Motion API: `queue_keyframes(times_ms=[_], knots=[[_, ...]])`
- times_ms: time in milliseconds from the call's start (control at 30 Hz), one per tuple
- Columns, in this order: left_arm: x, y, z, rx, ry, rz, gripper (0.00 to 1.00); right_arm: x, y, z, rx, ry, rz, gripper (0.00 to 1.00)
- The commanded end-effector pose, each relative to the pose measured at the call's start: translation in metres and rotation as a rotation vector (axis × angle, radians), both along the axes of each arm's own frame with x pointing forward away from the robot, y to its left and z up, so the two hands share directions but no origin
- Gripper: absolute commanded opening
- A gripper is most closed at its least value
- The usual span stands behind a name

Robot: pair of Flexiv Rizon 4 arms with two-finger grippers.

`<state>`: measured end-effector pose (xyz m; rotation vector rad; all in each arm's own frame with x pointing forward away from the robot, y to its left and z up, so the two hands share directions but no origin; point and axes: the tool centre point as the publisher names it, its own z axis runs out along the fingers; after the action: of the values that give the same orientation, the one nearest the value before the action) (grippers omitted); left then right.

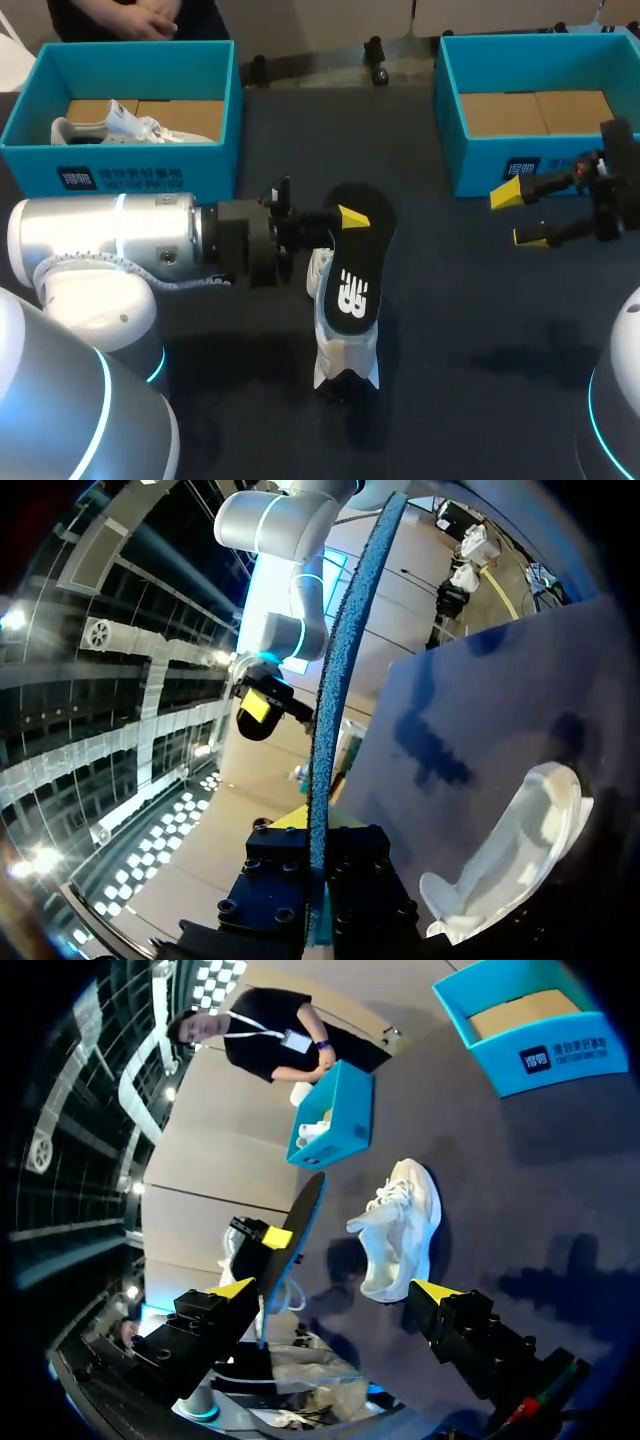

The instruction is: Take the shoe out of the shoebox, open the shoe tongue, remove and reinsert the insole, then place the shoe into the shoebox

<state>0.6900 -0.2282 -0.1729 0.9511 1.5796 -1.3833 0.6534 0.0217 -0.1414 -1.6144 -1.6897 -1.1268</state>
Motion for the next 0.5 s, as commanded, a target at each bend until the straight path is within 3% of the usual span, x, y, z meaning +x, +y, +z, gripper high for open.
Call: queue_keyframes(times_ms=[33, 300, 500], knots=[[-0.009, 0.006, 0.002, -0.010, 0.087, -0.053, 0.00, 0.003, 0.007, -0.001, -0.085, -0.085, 0.041, 1.00], [-0.021, 0.015, -0.001, -0.044, 0.250, -0.118, 0.00, -0.004, 0.021, 0.000, -0.258, -0.348, 0.235, 1.00], [-0.033, 0.019, 0.000, -0.062, 0.319, -0.126, 0.00, -0.005, 0.024, 0.000, -0.287, -0.352, 0.247, 1.00]])
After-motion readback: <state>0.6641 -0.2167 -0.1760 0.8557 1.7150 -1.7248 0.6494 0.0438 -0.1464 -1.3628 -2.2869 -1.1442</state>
